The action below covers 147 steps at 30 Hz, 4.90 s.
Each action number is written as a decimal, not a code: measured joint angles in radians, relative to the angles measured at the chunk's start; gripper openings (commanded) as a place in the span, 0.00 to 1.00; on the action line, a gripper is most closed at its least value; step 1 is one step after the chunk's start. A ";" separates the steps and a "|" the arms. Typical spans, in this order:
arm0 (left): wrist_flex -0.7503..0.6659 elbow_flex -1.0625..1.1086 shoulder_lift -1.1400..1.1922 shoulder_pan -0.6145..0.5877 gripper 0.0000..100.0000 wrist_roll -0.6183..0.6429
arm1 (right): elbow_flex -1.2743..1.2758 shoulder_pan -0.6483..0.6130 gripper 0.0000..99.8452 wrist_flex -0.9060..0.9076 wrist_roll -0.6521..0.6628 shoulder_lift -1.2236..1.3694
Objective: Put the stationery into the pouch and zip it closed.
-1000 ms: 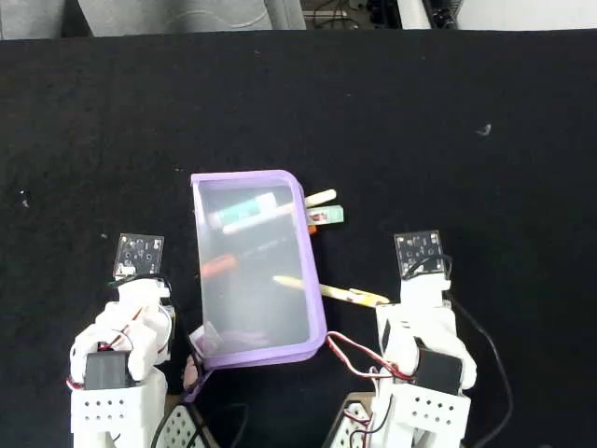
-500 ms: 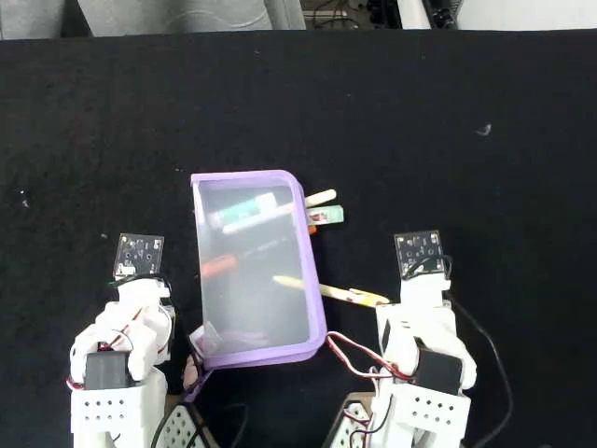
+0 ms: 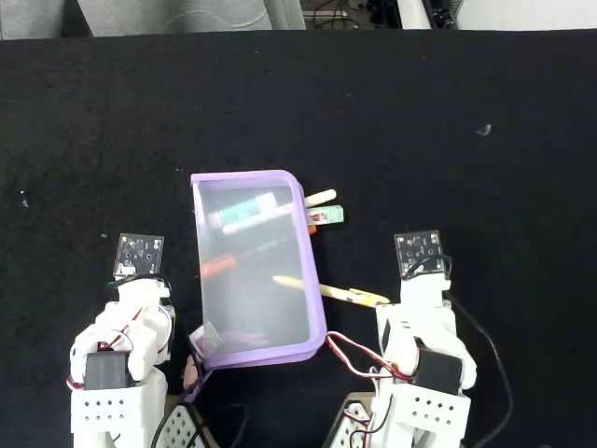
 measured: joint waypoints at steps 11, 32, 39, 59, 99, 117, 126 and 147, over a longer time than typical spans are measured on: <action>0.000 0.000 0.000 0.000 0.05 0.000 | 0.000 -0.089 0.04 0.000 0.000 0.000; 0.000 0.000 0.000 0.000 0.05 0.000 | -0.322 -0.522 0.04 -0.074 0.233 0.000; 0.000 0.000 0.000 0.000 0.05 0.000 | -0.327 -0.674 0.10 -0.069 0.233 0.000; 0.000 0.000 0.000 0.000 0.05 0.000 | -0.361 -0.910 0.23 -0.002 0.138 0.161; 0.000 0.000 0.002 -0.658 0.05 0.000 | -0.347 -1.154 0.32 -0.347 0.328 0.833; 0.000 0.000 0.002 -0.658 0.05 0.000 | -0.348 -0.721 0.32 -0.448 0.486 0.666; 0.000 0.000 0.002 -0.664 0.05 0.000 | -0.348 -1.088 0.32 -0.358 0.293 0.404; 0.000 0.000 0.002 -0.664 0.05 0.000 | -0.327 -1.224 0.31 -0.476 0.236 0.649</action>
